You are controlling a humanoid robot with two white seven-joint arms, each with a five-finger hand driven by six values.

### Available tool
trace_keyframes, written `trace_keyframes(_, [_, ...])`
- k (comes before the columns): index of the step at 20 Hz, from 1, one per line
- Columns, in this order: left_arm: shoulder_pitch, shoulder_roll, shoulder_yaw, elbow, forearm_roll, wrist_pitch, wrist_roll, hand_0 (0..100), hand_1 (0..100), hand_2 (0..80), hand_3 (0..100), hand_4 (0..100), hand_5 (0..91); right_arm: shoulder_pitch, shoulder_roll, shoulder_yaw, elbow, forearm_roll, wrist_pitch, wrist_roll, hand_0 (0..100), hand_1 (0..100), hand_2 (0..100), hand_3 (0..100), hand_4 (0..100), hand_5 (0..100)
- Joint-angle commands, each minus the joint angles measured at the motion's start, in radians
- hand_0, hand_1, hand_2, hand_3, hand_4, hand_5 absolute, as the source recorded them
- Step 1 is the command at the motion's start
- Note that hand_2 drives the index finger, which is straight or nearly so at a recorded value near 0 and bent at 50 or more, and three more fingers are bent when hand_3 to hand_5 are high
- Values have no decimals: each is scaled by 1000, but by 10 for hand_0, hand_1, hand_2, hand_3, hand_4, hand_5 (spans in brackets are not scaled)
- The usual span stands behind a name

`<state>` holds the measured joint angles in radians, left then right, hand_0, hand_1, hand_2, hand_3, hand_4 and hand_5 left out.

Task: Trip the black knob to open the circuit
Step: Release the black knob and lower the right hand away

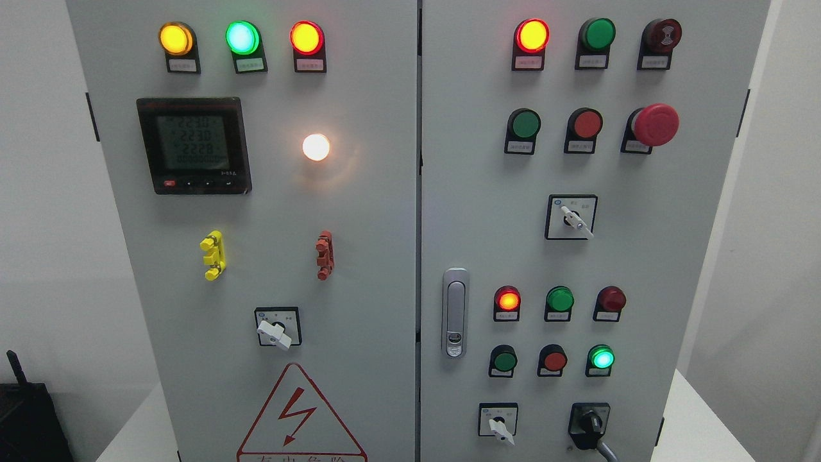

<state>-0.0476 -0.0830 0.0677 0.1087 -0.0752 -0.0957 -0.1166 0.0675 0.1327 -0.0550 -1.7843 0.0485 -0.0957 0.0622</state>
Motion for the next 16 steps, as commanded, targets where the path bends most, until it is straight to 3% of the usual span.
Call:
trace_keyframes(1, [0,0,0,-26,0,-1,0,120,389,0,0,0,0,2,-1,-12,-3,-1,-1,-1,0,0,28,1000,1000,1000])
trace_keyframes(16, [0,0,0,-26,0,-1,0,120,389,0,0,0,0,23,-4,-26,-26,-7,-2,-4,0,0,35,1000,1000,998])
